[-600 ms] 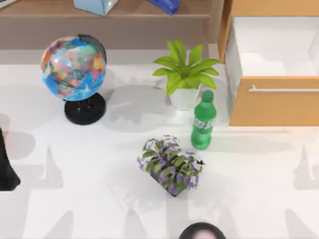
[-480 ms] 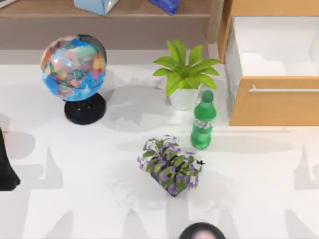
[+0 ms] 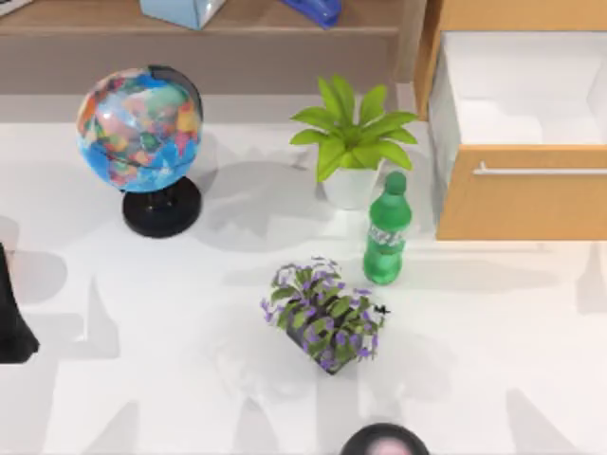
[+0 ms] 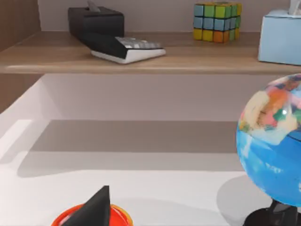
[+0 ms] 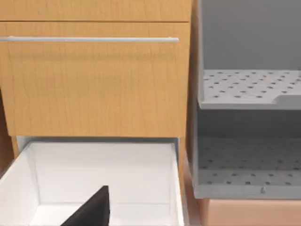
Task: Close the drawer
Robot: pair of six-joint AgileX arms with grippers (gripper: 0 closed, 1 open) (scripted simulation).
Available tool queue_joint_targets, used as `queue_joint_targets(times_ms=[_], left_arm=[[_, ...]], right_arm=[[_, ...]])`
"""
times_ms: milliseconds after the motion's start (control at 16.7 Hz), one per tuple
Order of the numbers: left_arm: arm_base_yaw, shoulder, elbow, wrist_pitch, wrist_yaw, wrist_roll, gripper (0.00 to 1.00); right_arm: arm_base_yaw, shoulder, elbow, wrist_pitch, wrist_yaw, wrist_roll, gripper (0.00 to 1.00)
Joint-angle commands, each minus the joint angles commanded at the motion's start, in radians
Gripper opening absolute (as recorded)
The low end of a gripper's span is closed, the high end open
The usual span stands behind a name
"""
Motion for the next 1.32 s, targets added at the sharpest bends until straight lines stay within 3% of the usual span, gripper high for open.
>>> queue_joint_targets(times_ms=[360, 600, 1080, 1320], left_arm=[[0.000, 0.000, 0.000, 0.000, 0.000, 0.000, 1.00], [0.000, 0.000, 0.000, 0.000, 0.000, 0.000, 1.00], [0.000, 0.000, 0.000, 0.000, 0.000, 0.000, 1.00], [0.000, 0.000, 0.000, 0.000, 0.000, 0.000, 1.00]], right_arm=[[-0.342, 0.439, 0.252, 0.152, -0.338, 0.008, 1.00], [-0.476, 0.591, 0.355, 0.216, -0.468, 0.008, 1.00], [-0.482, 0.610, 0.360, 0.231, -0.477, -0.002, 1.00], [-0.370, 0.685, 0.293, 0.348, -0.394, -0.129, 1.00]])
